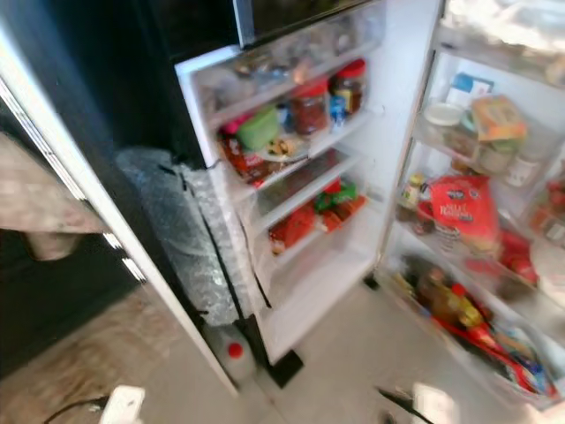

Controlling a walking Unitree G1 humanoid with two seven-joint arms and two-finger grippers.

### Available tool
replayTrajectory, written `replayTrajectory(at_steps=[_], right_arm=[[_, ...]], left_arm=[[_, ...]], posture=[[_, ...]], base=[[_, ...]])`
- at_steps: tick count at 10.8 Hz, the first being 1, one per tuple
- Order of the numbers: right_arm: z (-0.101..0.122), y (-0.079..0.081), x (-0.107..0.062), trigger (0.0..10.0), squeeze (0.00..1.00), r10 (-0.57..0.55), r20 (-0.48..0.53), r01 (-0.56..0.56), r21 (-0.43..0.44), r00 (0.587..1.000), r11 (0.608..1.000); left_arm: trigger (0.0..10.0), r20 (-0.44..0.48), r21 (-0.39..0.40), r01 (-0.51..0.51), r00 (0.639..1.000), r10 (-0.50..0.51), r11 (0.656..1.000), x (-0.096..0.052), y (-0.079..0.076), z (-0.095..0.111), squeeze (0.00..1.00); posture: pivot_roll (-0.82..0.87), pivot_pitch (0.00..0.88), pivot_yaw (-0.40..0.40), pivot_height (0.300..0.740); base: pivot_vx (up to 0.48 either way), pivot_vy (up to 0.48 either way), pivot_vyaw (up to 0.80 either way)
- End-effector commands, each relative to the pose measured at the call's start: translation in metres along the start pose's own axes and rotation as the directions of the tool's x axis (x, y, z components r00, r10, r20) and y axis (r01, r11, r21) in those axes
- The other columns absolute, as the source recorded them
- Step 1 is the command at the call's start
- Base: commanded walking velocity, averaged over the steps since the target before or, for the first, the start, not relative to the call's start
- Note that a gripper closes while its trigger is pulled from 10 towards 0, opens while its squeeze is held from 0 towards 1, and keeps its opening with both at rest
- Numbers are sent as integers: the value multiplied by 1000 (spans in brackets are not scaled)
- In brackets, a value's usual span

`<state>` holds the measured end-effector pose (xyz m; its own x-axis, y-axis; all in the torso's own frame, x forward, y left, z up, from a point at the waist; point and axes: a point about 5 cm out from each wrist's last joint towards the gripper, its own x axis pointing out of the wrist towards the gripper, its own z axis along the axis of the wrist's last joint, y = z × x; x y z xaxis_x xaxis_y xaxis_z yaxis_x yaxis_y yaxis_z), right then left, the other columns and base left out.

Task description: Restocking fridge

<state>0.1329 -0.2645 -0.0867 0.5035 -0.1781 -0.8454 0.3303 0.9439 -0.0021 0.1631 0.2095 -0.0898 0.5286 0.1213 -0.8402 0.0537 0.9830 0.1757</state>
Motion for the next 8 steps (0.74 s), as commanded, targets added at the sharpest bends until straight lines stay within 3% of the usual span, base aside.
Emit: replayTrajectory(at_steps=[1,2,4,8], right_arm=[[4,19,3,10000,0,41,20,-41,-7,999,999],[3,27,4,10000,0,58,19,-58,-19,998,998],[4,28,4,10000,0,72,22,-70,-73,997,995],[4,28,4,10000,0,77,23,-75,-96,997,993]], left_arm=[[10000,-15,-3,-19,1000,19,1000,-1,8,-4,0],[10000,-18,-6,-19,1000,19,1000,-1,8,-5,0],[10000,-20,-15,-21,1000,20,1000,-1,8,-5,0],[10000,-20,-24,-24,1000,24,999,-1,8,-6,0]], posture=[[-92,0,55,740],[-92,0,55,740],[-90,0,48,740],[-93,0,47,740]], base=[[0,-262,0],[0,-266,0],[0,-266,0],[0,-265,800]])
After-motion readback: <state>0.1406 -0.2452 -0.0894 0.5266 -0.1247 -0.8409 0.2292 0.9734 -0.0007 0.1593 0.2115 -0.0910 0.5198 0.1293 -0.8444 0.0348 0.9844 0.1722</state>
